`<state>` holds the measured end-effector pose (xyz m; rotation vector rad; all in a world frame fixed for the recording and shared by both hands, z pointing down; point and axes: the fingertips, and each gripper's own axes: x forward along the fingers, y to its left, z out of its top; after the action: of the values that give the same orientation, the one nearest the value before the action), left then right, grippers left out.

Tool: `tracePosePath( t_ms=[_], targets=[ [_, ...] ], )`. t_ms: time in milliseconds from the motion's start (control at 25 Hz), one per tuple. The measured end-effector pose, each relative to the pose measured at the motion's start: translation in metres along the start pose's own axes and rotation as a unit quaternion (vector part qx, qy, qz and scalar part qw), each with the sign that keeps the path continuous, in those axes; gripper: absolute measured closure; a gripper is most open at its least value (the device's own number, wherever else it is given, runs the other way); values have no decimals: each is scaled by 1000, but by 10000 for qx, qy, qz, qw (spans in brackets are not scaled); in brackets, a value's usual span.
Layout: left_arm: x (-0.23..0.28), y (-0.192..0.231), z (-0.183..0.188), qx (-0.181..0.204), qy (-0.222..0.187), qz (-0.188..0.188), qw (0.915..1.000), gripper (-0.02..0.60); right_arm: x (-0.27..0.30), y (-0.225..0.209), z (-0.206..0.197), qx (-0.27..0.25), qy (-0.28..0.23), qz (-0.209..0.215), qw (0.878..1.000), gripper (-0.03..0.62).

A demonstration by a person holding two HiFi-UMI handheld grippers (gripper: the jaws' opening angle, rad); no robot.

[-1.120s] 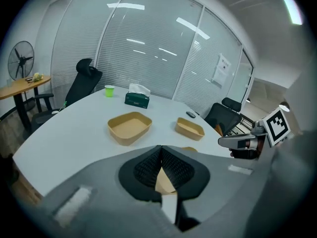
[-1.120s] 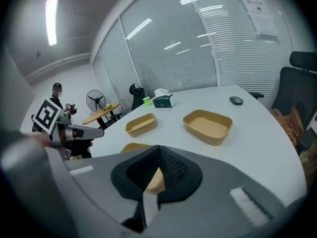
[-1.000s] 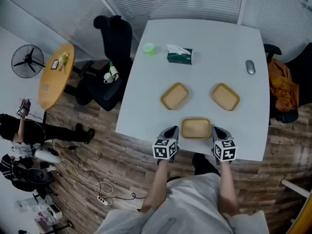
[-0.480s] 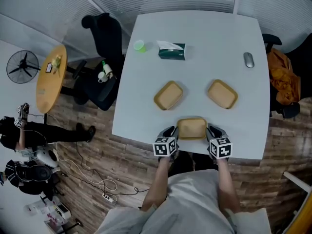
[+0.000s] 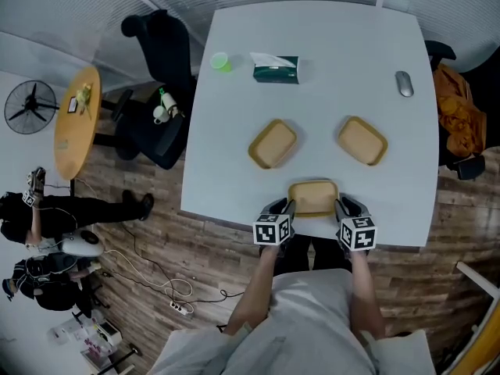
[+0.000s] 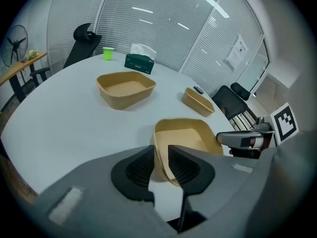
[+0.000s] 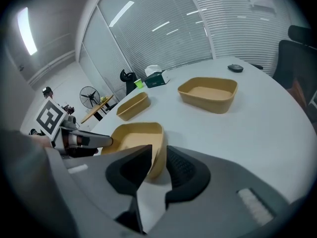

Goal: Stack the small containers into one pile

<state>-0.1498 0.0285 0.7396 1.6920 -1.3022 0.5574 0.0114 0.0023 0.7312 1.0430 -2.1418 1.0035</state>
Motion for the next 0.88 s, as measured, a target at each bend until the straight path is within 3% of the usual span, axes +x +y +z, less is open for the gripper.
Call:
tracePosePath(
  t_ms=[440, 880],
  targets=[
    [1, -3, -1, 109, -10, -148, 9998, 494, 4, 7, -10, -25, 151, 64, 9999, 513],
    [-4, -10, 36, 283, -232, -282, 9989, 495, -6, 9, 20, -56, -184, -49, 9998, 520]
  ],
)
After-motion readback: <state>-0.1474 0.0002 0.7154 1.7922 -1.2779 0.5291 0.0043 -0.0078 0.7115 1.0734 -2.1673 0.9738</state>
